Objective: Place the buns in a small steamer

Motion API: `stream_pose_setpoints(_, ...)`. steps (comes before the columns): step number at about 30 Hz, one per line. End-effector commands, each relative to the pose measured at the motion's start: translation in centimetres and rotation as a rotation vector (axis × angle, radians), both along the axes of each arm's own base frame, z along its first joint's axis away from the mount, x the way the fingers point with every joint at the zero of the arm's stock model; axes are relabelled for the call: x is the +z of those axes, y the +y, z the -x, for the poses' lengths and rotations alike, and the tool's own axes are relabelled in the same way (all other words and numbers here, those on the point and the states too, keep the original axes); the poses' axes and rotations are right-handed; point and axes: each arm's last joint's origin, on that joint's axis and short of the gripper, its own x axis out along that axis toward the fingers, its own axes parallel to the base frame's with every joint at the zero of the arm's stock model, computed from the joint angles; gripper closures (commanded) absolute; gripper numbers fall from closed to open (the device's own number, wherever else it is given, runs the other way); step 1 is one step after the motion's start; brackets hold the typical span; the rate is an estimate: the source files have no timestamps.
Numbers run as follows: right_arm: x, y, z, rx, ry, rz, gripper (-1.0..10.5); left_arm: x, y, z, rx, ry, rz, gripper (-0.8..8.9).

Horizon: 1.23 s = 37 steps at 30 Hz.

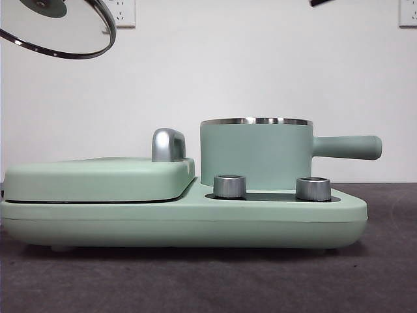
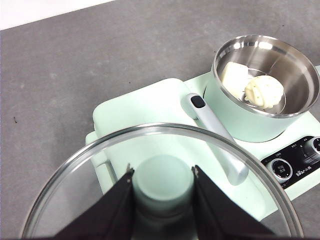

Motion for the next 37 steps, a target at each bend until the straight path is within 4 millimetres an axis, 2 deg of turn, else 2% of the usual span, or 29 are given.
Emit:
stream_pose_setpoints(1,-1.8,-0.7,1.6,0.006,-0.014,0.005,5.8,0.6,0.0,0.0,-0.002,-0.036,0.010,8.03)
stream_pose_setpoints(8,-6.2,-3.1,5.7,-0.041,0.028,0.038,5.9,0.6,-0.1,-0.1,-0.003,-0.036,0.011,8.03)
stream_pose_setpoints(13,-7.9,-4.7,8.5,-0.086,0.064,0.049,5.9,0.6,-0.1,-0.2,-0.004,-0.033,0.011,8.03)
stream_pose_setpoints(17,-7.8,-6.0,10.6,-0.151,0.066,0.027,5.9,0.5,-0.6,-0.6,-0.054,-0.023,0.048,8.03)
stream_pose_setpoints(23,-7.4,-7.4,12.9,-0.190,0.032,-0.067,5.9,-0.1,-2.5,-2.2,-0.149,-0.017,0.087,8.03)
stream_pose_setpoints(30,-7.5,-7.8,13.6,-0.219,0.043,-0.087,5.9,-1.7,-5.8,-4.9,-0.213,-0.020,0.101,8.03)
stream_pose_setpoints(37,-7.7,-7.8,13.6,-0.220,0.061,-0.075,5.9,-3.8,-10.0,-7.3,-0.297,-0.058,0.121,8.04)
